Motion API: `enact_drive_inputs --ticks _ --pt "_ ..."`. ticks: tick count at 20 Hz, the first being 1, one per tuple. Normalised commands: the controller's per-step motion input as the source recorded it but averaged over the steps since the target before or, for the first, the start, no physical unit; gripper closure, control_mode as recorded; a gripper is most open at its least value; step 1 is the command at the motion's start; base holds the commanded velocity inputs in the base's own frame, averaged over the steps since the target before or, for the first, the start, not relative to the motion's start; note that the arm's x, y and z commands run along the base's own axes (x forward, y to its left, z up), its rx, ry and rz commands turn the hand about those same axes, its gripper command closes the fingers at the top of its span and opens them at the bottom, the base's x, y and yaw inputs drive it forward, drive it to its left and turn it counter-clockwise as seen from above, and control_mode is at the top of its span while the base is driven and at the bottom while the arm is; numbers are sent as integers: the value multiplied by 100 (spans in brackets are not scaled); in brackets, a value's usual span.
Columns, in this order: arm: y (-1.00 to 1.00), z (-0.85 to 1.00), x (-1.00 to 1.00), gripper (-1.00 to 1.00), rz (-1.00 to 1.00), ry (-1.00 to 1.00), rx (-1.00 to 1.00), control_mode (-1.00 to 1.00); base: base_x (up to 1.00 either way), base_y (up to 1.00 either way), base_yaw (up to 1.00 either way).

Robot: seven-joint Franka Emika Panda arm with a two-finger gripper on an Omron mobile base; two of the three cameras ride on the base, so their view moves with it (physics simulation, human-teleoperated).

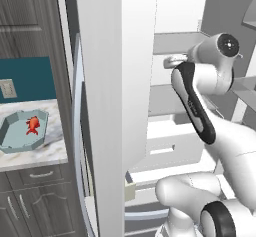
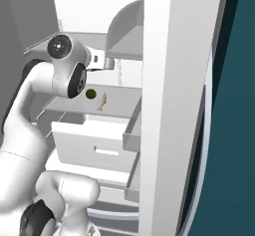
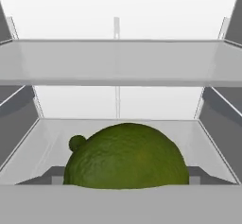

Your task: Place one lime and one fish in each tupperware on the nearby counter, to pack two identical lunches.

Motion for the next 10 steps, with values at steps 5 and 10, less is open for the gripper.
enact_drive_inputs --ticks 5,10 --pt "5 0 -99 100 0 12 0 -100 0 0 0" --pt "0 0 -35 100 0 6 0 100 -59 0 0"
